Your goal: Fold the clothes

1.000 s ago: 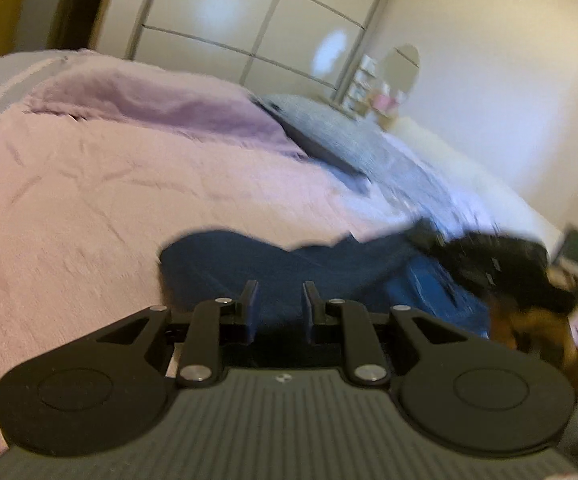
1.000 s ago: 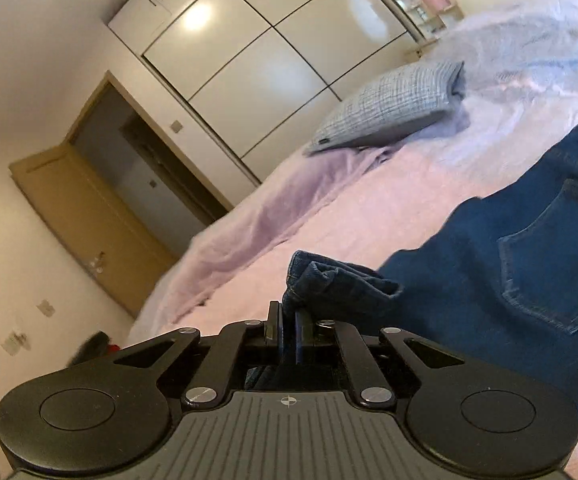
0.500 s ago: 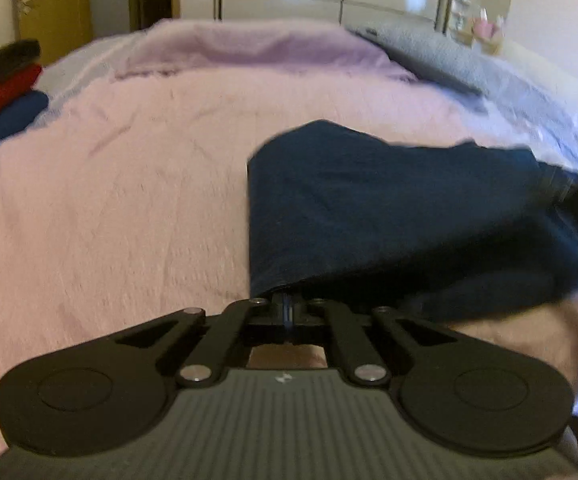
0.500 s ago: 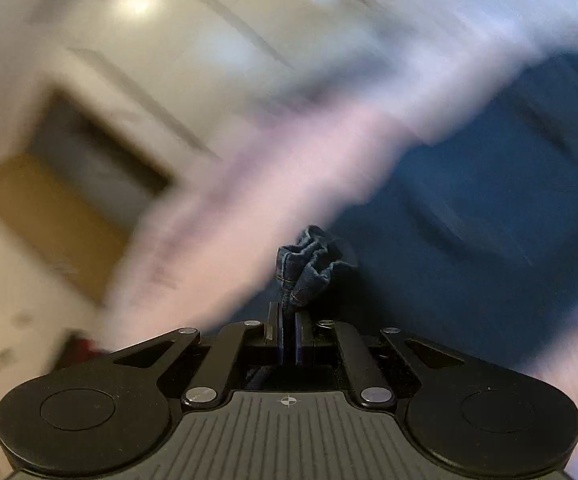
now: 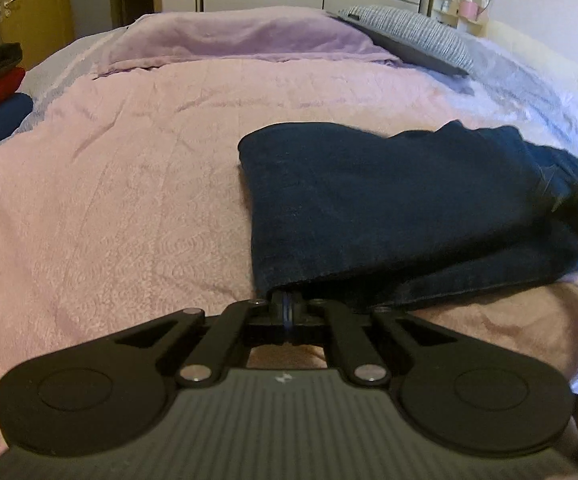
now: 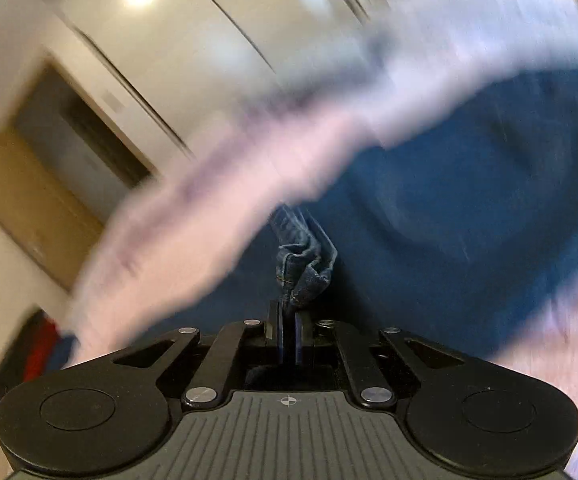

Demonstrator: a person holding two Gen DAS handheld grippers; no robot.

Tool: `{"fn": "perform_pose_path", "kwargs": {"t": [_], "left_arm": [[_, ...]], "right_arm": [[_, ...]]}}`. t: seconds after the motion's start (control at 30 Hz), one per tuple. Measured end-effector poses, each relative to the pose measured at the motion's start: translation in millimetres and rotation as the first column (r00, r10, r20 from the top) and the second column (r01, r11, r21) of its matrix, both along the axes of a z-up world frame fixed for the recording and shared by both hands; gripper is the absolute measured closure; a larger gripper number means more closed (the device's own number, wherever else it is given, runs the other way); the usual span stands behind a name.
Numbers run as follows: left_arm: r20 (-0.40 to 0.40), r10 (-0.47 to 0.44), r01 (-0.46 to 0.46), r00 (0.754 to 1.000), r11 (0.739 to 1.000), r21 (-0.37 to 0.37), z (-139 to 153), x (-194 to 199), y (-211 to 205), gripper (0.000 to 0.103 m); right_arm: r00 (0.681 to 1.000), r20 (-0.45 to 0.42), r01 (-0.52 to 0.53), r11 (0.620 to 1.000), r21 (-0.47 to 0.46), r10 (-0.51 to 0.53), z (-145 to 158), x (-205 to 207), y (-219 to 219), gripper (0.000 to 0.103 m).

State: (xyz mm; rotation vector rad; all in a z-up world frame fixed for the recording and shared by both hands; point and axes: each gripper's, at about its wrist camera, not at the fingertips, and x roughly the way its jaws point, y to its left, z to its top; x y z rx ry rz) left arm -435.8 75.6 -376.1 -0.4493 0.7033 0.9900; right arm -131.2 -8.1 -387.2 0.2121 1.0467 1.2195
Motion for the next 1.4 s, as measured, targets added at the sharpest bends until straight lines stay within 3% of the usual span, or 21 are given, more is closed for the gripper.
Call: {"fn": "perform_pose_path", "kwargs": {"t": [0.07,0.2,0.3,0.43,0.53,0.63,0.77,0.83,0.87,0.97,1.03,1.13,1.27,1.4], "left_arm": [[0.007,-0.015,0.015,1.0,1.0,-0.015,5,-4,0,0.101],[0.023,-0.055,0.056,0.998,0.997,-0.054,20,-14,-4,0.099],[0.06,-0.069,0.071,0.996,0.997,-0.032,39,-22,-7,0.098],[0.164,-0.042,0.039,0.986,0.999,0.022,60,-27,4,0.091],[0.165,-0.015,0.009,0.986,0.999,0.041,59,-14,24,0.088],[0.162,-0.01,0.006,0.987,1.0,0.025,51,3,42,0.088],[0.148,-0.031,0.026,0.989,0.999,0.036,42,19,50,0.088],[0.149,-0.033,0.028,0.988,0.999,0.039,38,23,55,0.088],[0.151,-0.034,0.028,0.988,0.999,0.042,36,25,57,0.088],[0.143,-0.035,0.026,0.989,0.998,0.062,30,33,66,0.088],[0.081,-0.018,0.012,0.997,0.997,0.072,17,38,74,0.087],[0.012,-0.016,0.016,1.0,1.0,0.023,-4,41,84,0.086],[0.033,-0.025,0.024,0.999,0.999,0.04,7,40,88,0.086],[0.082,-0.042,0.037,0.996,0.997,0.064,14,48,103,0.086]], "right_arm": [[0.996,-0.083,0.017,1.0,0.004,-0.016,-13,7,-1,0.1],[0.998,-0.064,0.003,1.0,-0.016,-0.004,-6,7,2,0.099],[0.999,-0.04,-0.022,0.999,-0.035,0.02,3,7,-2,0.099],[0.992,0.106,-0.066,0.996,-0.063,0.073,30,-5,-6,0.093],[0.961,0.258,-0.08,0.993,-0.083,0.099,52,-20,-4,0.086],[0.933,0.334,-0.09,0.984,-0.151,0.137,58,-27,3,0.084],[0.89,0.454,0.026,0.989,-0.149,0.045,62,-27,-5,0.083],[0.86,0.51,0.074,0.993,-0.096,-0.015,65,-24,-9,0.083],[0.86,0.51,0.048,0.996,-0.071,-0.005,64,-23,-7,0.083],[0.902,0.423,-0.072,0.996,-0.049,0.086,51,-21,3,0.083],[0.901,0.411,-0.096,0.987,-0.128,0.141,28,-23,16,0.083],[0.885,0.417,-0.115,0.964,-0.24,0.209,-3,-23,28,0.083],[0.887,0.412,-0.112,0.963,-0.245,0.208,21,-18,36,0.083],[0.819,0.542,-0.145,0.982,-0.124,0.19,47,-21,54,0.083]]}}
